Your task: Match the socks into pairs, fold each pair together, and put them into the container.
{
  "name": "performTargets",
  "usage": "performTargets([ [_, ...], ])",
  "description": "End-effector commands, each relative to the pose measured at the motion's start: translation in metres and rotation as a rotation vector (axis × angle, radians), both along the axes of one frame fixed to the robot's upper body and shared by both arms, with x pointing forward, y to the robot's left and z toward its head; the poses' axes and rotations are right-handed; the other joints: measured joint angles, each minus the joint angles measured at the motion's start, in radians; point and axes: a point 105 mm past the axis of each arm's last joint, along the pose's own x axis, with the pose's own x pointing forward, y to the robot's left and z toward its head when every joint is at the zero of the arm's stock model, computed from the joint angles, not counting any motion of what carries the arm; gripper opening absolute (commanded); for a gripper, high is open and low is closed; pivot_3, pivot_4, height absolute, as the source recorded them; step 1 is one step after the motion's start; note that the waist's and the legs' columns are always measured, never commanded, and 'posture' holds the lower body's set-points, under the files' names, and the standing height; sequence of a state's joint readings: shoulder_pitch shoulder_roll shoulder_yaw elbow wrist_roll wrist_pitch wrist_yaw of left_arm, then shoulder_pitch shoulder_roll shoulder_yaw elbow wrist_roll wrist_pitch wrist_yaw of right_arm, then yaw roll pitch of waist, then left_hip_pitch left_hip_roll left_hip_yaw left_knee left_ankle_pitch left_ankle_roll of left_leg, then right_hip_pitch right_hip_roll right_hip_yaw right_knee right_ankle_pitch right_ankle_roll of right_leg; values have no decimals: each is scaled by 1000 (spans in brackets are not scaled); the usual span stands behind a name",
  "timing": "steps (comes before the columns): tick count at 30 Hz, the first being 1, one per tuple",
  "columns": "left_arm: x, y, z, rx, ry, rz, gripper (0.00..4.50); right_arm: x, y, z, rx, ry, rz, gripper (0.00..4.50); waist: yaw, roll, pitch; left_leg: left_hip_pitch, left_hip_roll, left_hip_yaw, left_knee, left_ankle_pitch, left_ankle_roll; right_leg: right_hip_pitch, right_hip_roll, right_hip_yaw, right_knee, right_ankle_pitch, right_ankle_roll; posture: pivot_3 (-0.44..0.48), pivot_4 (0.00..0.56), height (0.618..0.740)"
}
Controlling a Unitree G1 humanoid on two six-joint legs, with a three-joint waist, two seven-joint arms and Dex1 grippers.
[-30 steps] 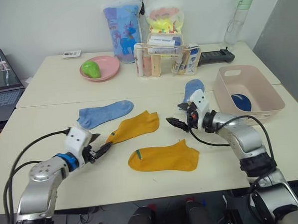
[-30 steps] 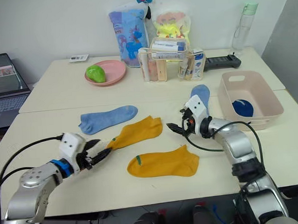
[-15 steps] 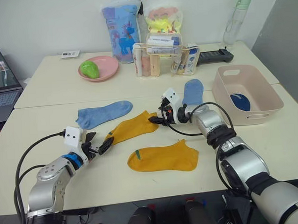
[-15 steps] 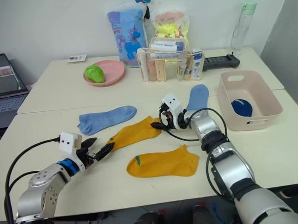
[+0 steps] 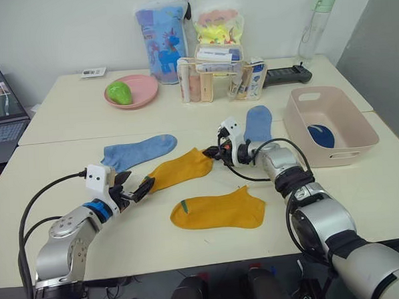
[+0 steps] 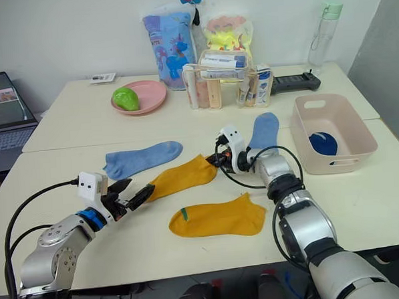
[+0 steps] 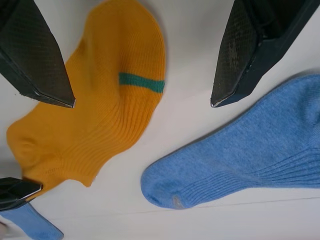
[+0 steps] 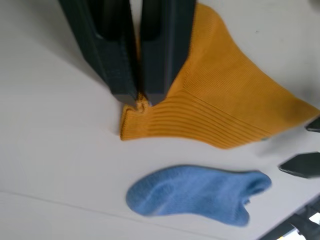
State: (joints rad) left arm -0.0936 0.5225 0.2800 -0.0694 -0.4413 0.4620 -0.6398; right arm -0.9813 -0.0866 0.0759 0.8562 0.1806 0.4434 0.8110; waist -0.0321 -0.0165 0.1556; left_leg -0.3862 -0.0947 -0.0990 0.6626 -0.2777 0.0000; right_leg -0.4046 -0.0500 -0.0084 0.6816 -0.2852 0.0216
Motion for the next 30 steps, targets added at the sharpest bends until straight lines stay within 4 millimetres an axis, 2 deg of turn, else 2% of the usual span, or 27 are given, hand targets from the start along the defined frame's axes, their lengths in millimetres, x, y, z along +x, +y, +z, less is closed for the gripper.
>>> performTargets([
  [1, 5, -7, 10, 4, -40, -26, 4500, -6, -4, 13, 55, -6, 9, 30, 2, 0, 0, 0, 0, 0, 0, 0, 0, 0, 0, 0, 0, 0, 0, 0, 150, 740],
  [3, 8, -12, 13, 1, -42, -50, 4500, -14, -13, 19, 82, 8, 1, 30, 4, 0, 0, 0, 0, 0, 0, 0, 0, 0, 0, 0, 0, 0, 0, 0, 150, 740],
  [6, 13, -10, 15, 13, -42, -47, 4500, -33, -32, 27, 99, 21, -22, 30, 7, 0, 0, -2, 0, -1, 1, 0, 0, 0, 0, 0, 0, 0, 0, 0, 150, 740],
  [10, 17, -6, 11, 58, -29, -48, 4500, -53, -56, 27, 82, 33, -91, 30, 2, 0, 0, -3, 0, -1, 1, 0, 0, -1, 0, -1, 0, 0, 0, 0, 150, 740],
  [14, 22, -14, 10, 77, -28, -86, 4500, -67, -72, 24, 75, 51, -168, 30, 2, 0, 0, -3, 0, -1, 0, 0, 0, -2, 0, -1, 0, 0, 0, 0, 150, 740],
  [20, 35, -48, 9, 102, -26, -210, 4500, -77, -75, 20, 86, 75, -227, 30, 5, 0, 0, -3, 0, -1, 1, 0, 0, -1, 0, -1, 0, 0, 0, 0, 150, 740],
  [26, 41, -53, -2, 154, 7, -230, 4500, -78, -76, 17, 85, 78, -253, 30, 1, 0, 0, -3, 0, -1, 0, 0, 0, -2, 0, 0, 0, 0, 0, 0, 150, 740],
  [29, 41, -50, -4, 157, 13, -226, 3927, -79, -79, 16, 82, 79, -262, 0, 2, 0, 0, -3, 0, -1, 0, 0, 0, -2, 0, -1, 0, 0, 0, 0, 150, 740],
  [30, 40, -49, -3, 152, 14, -223, 3594, -79, -80, 16, 82, 79, -268, 0, 3, 0, 0, -3, 0, -1, 0, 0, 0, -2, 0, 0, 0, 0, 0, 0, 150, 740],
])
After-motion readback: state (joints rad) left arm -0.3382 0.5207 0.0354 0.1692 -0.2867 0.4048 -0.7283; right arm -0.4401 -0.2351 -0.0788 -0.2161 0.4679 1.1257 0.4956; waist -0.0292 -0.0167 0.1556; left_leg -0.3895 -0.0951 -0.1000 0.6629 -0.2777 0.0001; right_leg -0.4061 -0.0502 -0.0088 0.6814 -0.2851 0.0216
